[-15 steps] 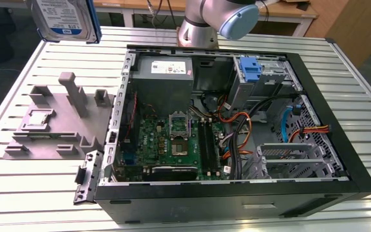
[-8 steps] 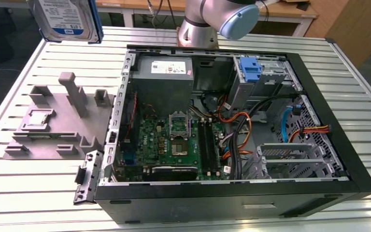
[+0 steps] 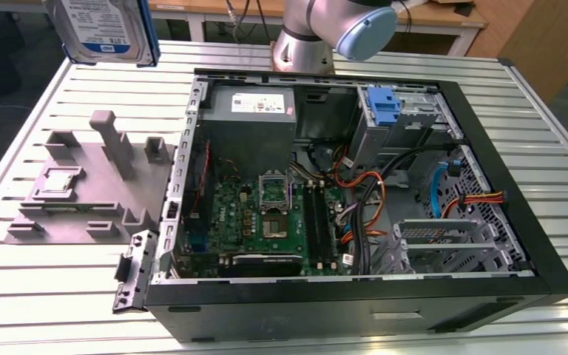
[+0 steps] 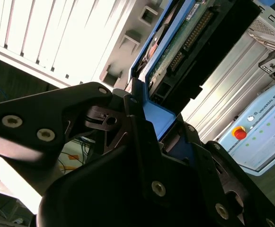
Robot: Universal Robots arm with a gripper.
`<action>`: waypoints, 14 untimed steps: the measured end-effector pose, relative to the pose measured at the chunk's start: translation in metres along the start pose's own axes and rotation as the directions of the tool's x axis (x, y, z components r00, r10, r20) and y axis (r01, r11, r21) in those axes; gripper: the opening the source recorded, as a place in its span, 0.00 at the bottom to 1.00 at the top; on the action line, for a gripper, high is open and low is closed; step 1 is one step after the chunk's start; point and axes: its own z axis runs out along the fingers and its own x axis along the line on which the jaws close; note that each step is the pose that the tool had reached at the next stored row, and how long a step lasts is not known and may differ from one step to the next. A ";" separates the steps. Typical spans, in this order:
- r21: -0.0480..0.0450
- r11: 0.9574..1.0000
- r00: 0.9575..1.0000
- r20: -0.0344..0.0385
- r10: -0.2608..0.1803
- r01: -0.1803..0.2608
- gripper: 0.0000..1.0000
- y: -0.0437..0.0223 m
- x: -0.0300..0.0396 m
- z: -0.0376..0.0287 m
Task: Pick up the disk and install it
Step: 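Pick up the disk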
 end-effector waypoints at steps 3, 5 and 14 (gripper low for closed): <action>0.000 1.000 1.000 0.000 0.000 0.000 0.37 -0.0005 0.0000 0.0000; 0.000 1.000 1.000 0.000 0.000 0.000 0.37 -0.0024 0.0000 -0.0001; 0.000 1.000 1.000 0.000 0.000 0.000 0.37 -0.0049 0.0034 -0.0002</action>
